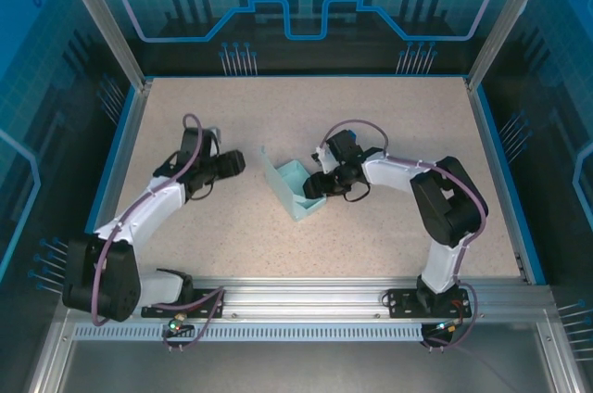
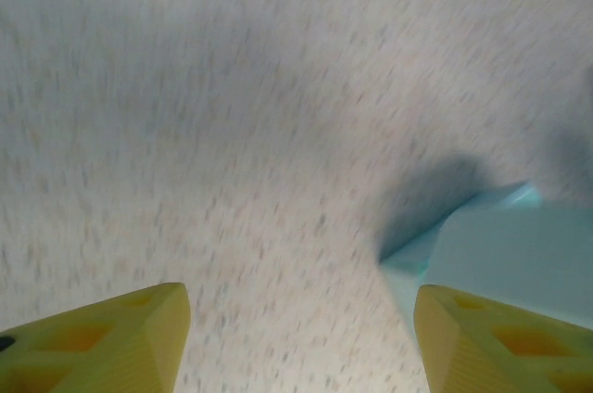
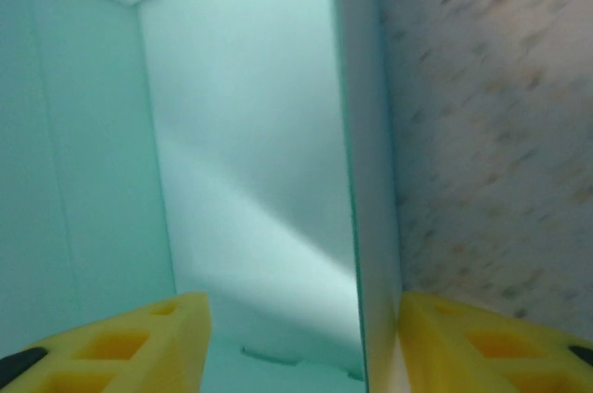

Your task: Fold the paper box

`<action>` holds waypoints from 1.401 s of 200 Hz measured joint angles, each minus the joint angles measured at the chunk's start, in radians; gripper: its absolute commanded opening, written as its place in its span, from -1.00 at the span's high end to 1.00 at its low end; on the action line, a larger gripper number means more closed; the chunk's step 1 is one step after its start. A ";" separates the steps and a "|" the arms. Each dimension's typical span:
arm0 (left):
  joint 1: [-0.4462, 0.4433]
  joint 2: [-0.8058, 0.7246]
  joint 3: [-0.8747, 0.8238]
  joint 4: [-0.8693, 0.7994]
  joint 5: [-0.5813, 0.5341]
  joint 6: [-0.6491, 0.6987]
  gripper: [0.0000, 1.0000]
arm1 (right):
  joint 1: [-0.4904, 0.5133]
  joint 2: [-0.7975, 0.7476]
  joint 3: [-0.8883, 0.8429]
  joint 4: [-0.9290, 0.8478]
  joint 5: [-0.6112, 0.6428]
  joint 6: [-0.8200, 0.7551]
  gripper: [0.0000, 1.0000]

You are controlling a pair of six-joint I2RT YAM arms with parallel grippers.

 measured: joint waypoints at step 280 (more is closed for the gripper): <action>-0.179 0.197 0.147 0.139 0.048 -0.056 -0.33 | -0.214 -0.108 -0.039 0.049 0.153 -0.039 -0.29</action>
